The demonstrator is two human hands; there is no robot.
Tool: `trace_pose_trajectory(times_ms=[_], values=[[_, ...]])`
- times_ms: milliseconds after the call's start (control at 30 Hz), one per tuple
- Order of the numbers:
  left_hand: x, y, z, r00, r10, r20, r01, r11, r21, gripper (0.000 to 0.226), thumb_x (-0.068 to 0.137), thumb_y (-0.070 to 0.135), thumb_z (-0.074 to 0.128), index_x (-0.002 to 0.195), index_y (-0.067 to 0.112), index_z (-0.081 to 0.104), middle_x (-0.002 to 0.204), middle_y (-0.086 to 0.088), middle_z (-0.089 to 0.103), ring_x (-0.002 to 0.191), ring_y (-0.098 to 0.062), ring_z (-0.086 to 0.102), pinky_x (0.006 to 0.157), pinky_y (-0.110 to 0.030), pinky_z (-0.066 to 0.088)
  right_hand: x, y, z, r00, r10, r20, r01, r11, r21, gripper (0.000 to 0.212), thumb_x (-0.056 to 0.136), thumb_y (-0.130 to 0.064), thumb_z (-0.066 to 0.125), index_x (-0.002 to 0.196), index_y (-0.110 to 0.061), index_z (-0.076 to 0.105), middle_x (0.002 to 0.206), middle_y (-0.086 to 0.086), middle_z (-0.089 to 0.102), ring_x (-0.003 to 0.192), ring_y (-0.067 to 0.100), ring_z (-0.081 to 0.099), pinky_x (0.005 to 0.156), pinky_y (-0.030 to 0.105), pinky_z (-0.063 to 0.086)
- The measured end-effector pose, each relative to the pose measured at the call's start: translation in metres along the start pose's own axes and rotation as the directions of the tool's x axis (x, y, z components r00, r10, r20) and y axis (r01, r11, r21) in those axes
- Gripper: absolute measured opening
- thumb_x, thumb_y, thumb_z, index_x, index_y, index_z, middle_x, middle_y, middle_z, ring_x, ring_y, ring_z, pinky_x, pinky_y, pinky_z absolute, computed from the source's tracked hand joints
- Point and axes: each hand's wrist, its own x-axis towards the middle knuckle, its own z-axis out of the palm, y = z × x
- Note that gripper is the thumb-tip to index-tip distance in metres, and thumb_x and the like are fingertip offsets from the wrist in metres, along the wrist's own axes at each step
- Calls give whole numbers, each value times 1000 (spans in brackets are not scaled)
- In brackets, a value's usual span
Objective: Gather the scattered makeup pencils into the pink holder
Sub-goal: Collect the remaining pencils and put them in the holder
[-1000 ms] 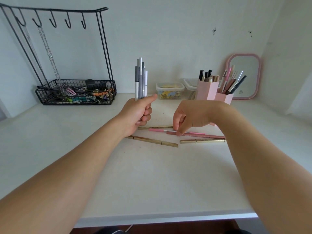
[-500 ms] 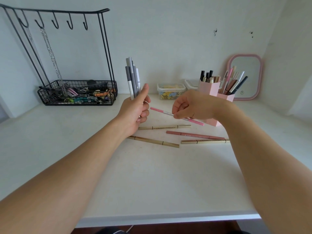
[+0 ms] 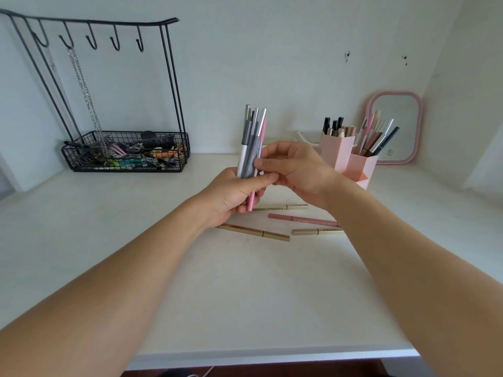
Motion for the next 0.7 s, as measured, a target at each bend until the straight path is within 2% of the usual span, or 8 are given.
trace_pose_trajectory(times_ms=[100, 167, 267, 367, 433, 500, 600, 700], values=[[-1, 0, 2, 1000, 11, 21, -12, 998, 60, 22, 89, 33, 74, 93, 13, 66, 69, -1, 69, 63, -13, 66, 41, -19, 33, 0, 1, -2, 999, 20, 27, -20, 1000, -5, 9, 83, -4, 75, 88, -3, 68, 83, 18, 64, 70, 29, 55, 75, 45, 41], [-2, 1, 2, 999, -3, 35, 0, 997, 75, 22, 91, 35, 71, 95, 14, 66, 66, -1, 68, 61, -13, 66, 41, -20, 38, 0, 2, -3, 999, 27, 19, -27, 999, -30, 9, 84, -7, 75, 90, -5, 69, 84, 15, 65, 70, 22, 54, 66, 34, 42], [-3, 5, 2, 1000, -23, 18, 23, 999, 37, 29, 93, 42, 67, 78, 19, 56, 55, 3, 51, 52, -13, 55, 42, -22, 42, 0, 0, -4, 1000, 5, -15, -6, 999, -32, 5, 88, -13, 73, 86, -9, 72, 75, 5, 63, 62, 12, 50, 55, 22, 39], [0, 8, -2, 998, -28, -55, 24, 997, -71, 42, 92, 48, 66, 68, 23, 42, 52, 6, 35, 46, -11, 35, 40, -21, 30, -1, -6, -10, 997, -17, -77, 2, 983, -183, 25, 89, -30, 73, 88, -5, 73, 73, 1, 64, 59, 11, 49, 53, 21, 39], [3, 9, -8, 993, -21, -116, 5, 990, -140, 46, 91, 47, 68, 64, 24, 39, 52, 6, 29, 45, -11, 26, 39, -22, 19, -1, -10, -21, 997, -48, -62, 13, 881, -473, 32, 86, -36, 75, 80, -5, 73, 65, -2, 61, 55, 10, 46, 52, 20, 38], [5, 10, -14, 986, -32, -163, 0, 982, -191, 48, 92, 45, 68, 61, 25, 37, 51, 6, 26, 45, -10, 21, 40, -22, 15, -4, -14, -32, 996, 41, 78, 30, 672, -740, 28, 79, -39, 81, 75, -12, 75, 65, -8, 66, 57, 6, 52, 60, 20, 42], [8, 10, -19, 978, -76, -195, 28, 971, -237, 50, 93, 44, 67, 60, 25, 34, 52, 6, 24, 45, -10, 20, 38, -22, 14, -9, -17, -38, 935, 295, 197, 28, 492, -870, 18, 73, -41, 85, 75, -25, 77, 68, -18, 70, 61, -6, 59, 69, 20, 43], [9, 9, -18, 974, -102, -201, 52, 969, -240, 48, 94, 43, 65, 62, 24, 34, 51, 6, 27, 41, -10, 26, 35, -20, 15, -10, -15, -36, 906, 368, 210, 39, 422, -906, 14, 72, -38, 86, 75, -27, 78, 65, -21, 68, 58, -11, 57, 69, 20, 39]])
